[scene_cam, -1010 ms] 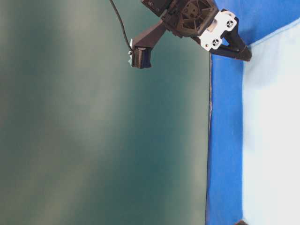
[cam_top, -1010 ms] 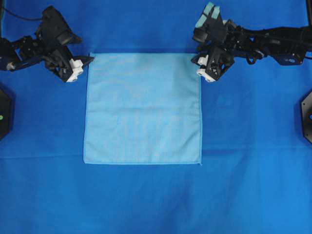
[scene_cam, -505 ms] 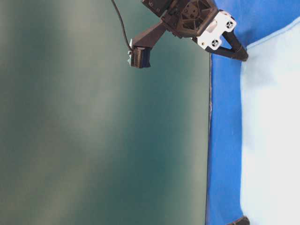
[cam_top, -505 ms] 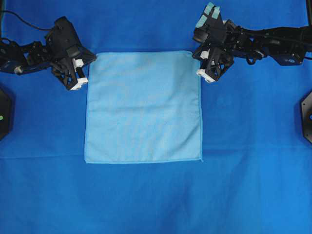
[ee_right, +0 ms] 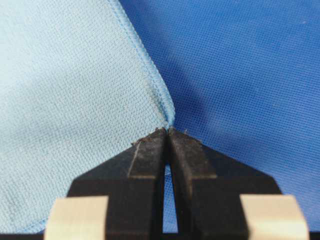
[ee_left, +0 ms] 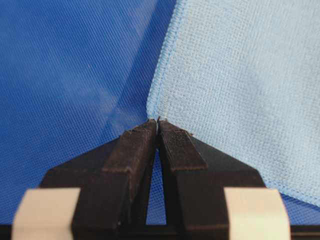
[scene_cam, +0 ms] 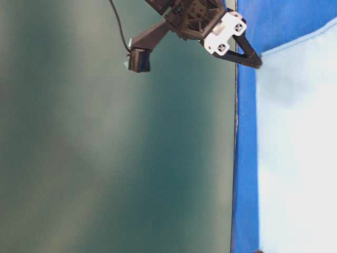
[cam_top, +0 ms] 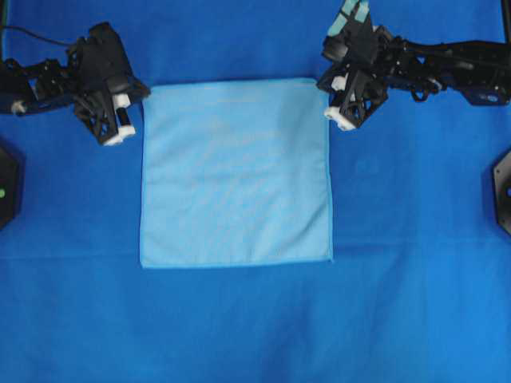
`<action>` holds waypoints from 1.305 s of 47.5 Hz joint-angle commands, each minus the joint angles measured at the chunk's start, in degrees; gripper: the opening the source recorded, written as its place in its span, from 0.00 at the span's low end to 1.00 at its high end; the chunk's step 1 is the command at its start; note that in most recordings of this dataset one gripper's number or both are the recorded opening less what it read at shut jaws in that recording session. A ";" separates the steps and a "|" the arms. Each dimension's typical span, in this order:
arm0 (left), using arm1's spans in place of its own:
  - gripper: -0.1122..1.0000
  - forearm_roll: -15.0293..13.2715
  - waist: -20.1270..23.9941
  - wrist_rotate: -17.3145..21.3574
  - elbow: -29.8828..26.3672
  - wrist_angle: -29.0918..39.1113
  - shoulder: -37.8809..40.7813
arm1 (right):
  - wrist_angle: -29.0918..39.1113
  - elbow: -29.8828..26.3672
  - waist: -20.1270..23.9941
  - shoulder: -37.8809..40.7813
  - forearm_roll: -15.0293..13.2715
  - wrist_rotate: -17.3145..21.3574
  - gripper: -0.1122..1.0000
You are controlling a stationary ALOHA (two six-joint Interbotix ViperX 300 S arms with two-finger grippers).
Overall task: Fold the light blue towel.
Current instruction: 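Lift the far corners and pull them toward the near edge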
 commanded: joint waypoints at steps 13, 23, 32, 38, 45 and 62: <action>0.13 0.00 -0.09 0.44 -0.79 0.44 -2.20 | 1.58 -0.18 1.23 -2.29 0.88 0.18 0.12; 0.13 0.00 -5.36 -1.85 -0.26 6.50 -6.42 | 6.33 -0.18 5.36 -6.42 1.41 1.67 0.12; 0.13 0.00 -14.50 -4.31 0.88 12.39 -11.78 | 10.99 -0.18 11.43 -9.84 1.32 4.75 0.12; 0.13 -0.18 -21.36 -6.68 1.85 13.80 -13.71 | 13.27 -0.18 15.64 -9.93 1.32 7.91 0.12; 0.13 -0.18 -28.65 -12.74 1.85 14.06 -13.27 | 15.03 0.09 21.18 -9.67 1.32 11.69 0.12; 0.13 -0.18 -42.80 -22.68 -1.14 13.89 -7.73 | 14.85 1.14 32.17 -9.76 1.32 20.13 0.12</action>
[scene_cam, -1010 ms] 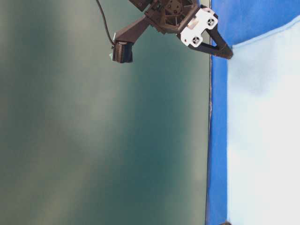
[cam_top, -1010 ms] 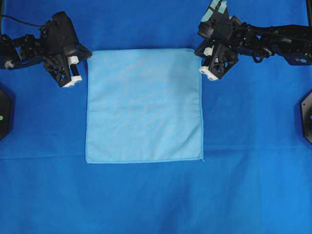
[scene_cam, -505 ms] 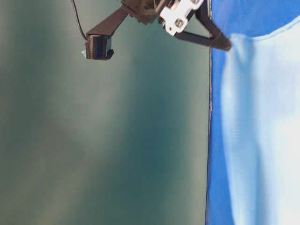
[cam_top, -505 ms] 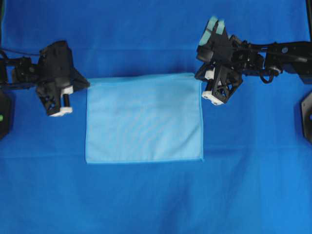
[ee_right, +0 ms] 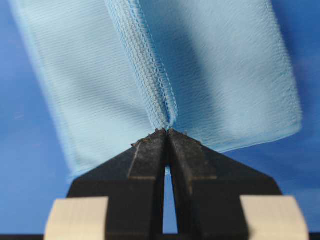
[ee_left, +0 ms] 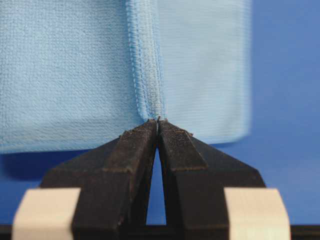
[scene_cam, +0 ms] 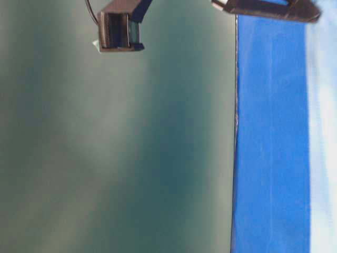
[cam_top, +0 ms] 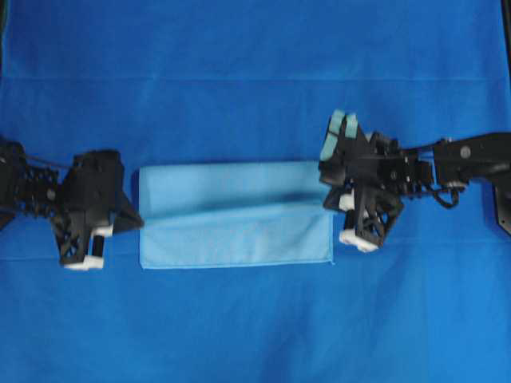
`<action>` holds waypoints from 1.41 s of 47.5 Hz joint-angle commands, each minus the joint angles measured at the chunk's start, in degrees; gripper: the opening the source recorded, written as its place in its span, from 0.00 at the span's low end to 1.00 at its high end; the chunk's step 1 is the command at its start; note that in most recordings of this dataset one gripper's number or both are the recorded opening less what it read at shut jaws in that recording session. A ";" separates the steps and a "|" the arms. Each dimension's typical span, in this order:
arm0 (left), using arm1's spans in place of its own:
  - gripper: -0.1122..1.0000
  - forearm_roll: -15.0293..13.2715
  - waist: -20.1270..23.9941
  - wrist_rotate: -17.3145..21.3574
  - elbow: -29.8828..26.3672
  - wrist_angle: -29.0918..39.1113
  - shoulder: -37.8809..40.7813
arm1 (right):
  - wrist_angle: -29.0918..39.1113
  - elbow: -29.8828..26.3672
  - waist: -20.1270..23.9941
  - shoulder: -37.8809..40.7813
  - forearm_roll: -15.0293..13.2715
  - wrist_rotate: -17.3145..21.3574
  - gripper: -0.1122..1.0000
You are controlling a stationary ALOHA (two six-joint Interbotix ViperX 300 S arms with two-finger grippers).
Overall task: Fold the light blue towel.
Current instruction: 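Lift the far corners and pull them toward the near edge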
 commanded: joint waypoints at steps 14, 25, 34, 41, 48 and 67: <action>0.13 -0.09 -6.94 -3.96 -3.87 0.09 3.69 | -1.41 -0.26 5.27 0.00 0.09 2.99 0.12; 0.13 -0.09 -7.29 -4.75 -4.13 -0.09 4.04 | -3.60 -0.26 5.63 1.14 0.00 3.08 0.12; 0.13 -0.09 -6.50 -4.75 -4.48 -1.76 4.83 | -4.57 -0.09 5.54 1.85 0.00 3.08 0.12; 0.16 -0.09 -6.33 -4.92 -4.66 -2.55 4.66 | -4.48 -0.26 5.54 1.93 0.09 3.16 0.20; 0.49 -0.09 -6.68 -4.66 -4.75 -1.93 3.60 | -3.96 -0.44 5.98 1.41 0.00 3.16 0.60; 0.70 0.09 2.37 0.00 -3.16 1.67 -1.93 | -3.34 -0.26 -0.97 -1.41 -5.01 2.90 0.64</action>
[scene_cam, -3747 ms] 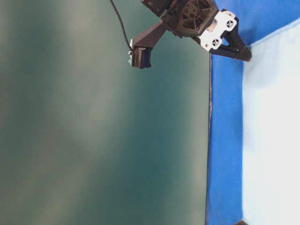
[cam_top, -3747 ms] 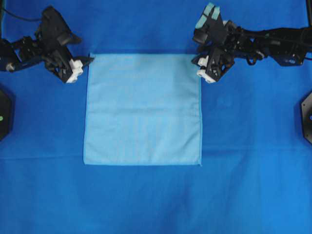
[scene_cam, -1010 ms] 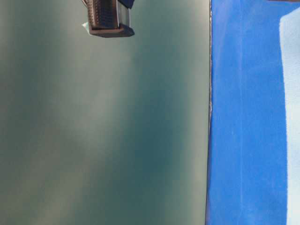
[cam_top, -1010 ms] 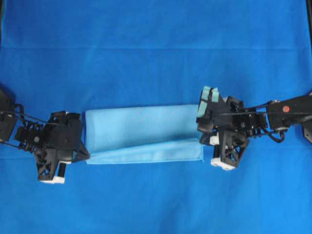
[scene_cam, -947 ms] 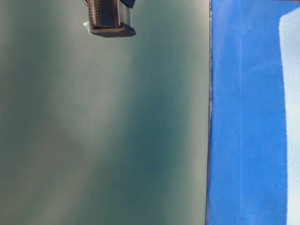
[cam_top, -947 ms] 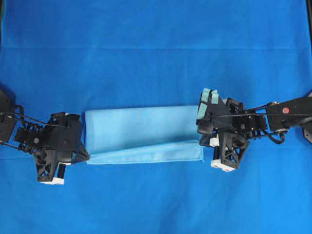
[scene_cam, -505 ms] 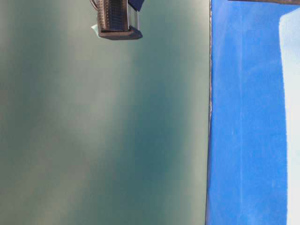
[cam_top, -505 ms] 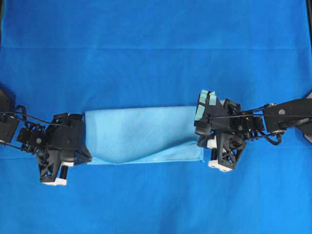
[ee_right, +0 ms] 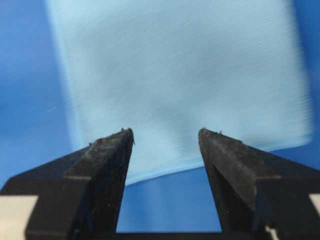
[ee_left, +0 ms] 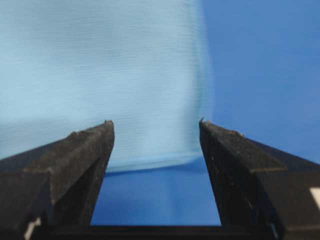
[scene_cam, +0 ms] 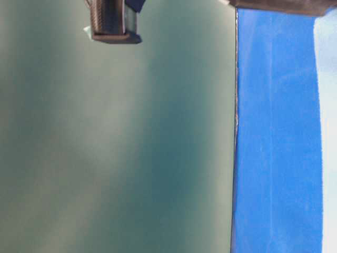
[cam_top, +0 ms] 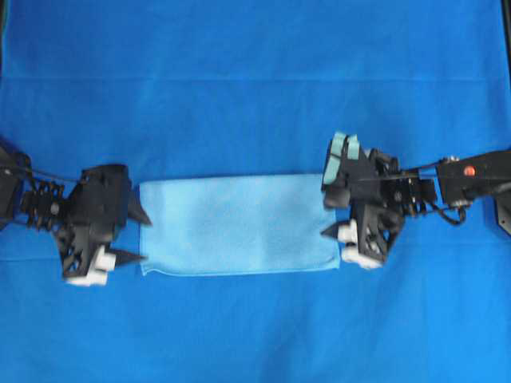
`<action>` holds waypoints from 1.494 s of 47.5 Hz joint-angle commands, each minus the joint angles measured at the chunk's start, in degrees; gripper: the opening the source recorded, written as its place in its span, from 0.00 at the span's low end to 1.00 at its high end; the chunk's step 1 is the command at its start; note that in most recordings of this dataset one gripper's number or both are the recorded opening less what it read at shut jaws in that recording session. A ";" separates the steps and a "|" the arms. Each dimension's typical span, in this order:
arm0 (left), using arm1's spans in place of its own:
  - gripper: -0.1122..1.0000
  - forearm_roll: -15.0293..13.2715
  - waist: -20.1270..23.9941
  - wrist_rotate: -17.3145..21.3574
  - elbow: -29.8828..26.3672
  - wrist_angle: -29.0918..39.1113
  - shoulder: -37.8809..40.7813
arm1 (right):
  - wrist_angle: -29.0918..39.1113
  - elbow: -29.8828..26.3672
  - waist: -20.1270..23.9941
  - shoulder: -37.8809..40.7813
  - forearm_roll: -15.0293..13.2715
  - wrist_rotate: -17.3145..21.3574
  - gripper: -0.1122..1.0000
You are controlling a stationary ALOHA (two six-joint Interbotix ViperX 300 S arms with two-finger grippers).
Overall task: Fold the light blue towel.
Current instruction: 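Lift the far corners and pull them toward the near edge, then lower the corners onto the near edge and release both grippers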
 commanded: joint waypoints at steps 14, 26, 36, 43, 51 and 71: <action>0.69 0.00 9.76 8.17 -0.79 -0.44 1.67 | -0.44 -0.62 -9.58 0.53 -5.19 -0.09 0.64; 0.69 0.00 12.92 9.49 -0.44 -2.99 6.86 | -1.58 -0.70 -11.60 5.01 -6.33 -0.09 0.64; 0.69 0.00 15.38 10.55 -0.26 -3.96 10.46 | -2.46 -0.53 -13.10 6.94 -6.33 -0.26 0.64; 0.69 0.00 16.17 11.07 0.00 -4.13 10.72 | -2.46 -0.44 -13.10 7.03 -6.33 -0.18 0.64; 0.68 0.00 16.26 11.07 0.35 -4.04 10.55 | -2.46 -0.79 -12.13 7.12 -6.15 0.00 0.63; 0.40 0.00 16.26 11.16 0.26 -3.60 10.63 | -2.99 -0.35 -11.43 8.09 -6.24 -0.09 0.39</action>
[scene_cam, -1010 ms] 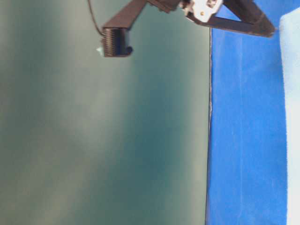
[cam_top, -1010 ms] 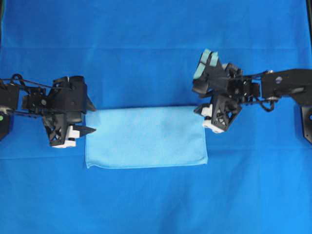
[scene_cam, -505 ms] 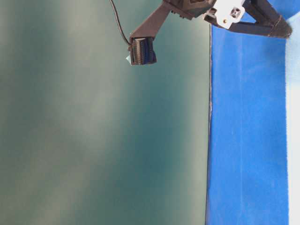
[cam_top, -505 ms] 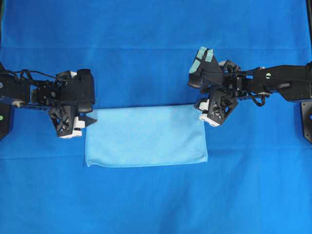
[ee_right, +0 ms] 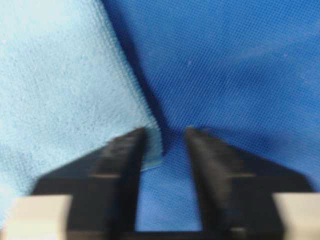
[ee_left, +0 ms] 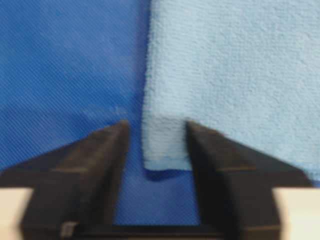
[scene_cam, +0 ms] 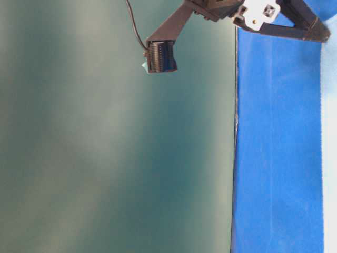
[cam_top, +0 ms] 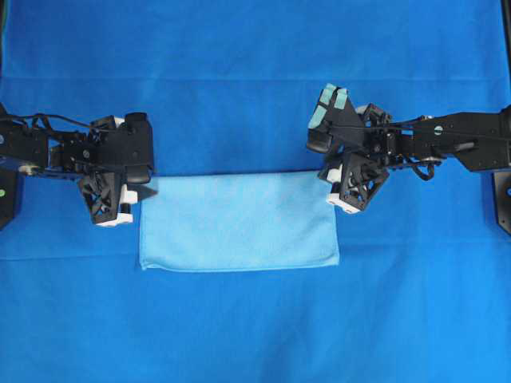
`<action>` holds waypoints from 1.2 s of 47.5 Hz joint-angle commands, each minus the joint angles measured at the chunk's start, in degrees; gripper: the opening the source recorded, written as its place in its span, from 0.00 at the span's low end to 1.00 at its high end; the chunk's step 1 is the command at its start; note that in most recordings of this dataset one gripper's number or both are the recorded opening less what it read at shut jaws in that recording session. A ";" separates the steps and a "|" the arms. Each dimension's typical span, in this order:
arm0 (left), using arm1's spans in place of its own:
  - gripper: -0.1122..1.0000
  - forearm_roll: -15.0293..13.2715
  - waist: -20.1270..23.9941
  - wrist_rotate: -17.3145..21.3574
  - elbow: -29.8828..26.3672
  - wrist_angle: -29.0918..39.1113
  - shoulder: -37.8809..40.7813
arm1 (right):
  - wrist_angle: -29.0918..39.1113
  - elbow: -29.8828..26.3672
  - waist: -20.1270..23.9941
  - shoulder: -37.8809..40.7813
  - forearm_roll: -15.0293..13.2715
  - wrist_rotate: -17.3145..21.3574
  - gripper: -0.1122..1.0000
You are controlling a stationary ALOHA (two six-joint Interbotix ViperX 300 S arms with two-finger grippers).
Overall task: Fold the light blue towel.
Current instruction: 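Lower the corners onto the near edge and release both grippers, then grasp the folded strip's top corners with both grippers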
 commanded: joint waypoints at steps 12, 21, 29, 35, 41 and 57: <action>0.11 0.09 0.18 0.09 -0.53 0.88 -0.62 | -0.09 -0.26 0.09 -0.09 0.09 0.18 0.10; 0.11 0.09 0.18 0.00 -0.79 1.67 -0.88 | 0.09 -0.35 0.09 -0.70 0.18 0.26 0.10; 0.11 0.09 0.18 0.00 -2.46 6.68 -3.78 | 3.52 -0.97 0.09 -5.19 0.18 0.26 0.10; 0.11 0.09 0.18 -0.09 -4.57 11.34 -8.26 | 6.42 -1.49 0.09 -9.49 0.18 0.18 0.10; 0.11 0.09 0.18 0.00 -5.89 14.24 -12.92 | 8.44 -1.67 0.18 -13.36 0.18 0.18 0.10; 0.11 0.09 0.18 -0.09 -5.80 17.14 -21.80 | 12.83 -2.81 1.32 -20.65 0.09 0.18 0.10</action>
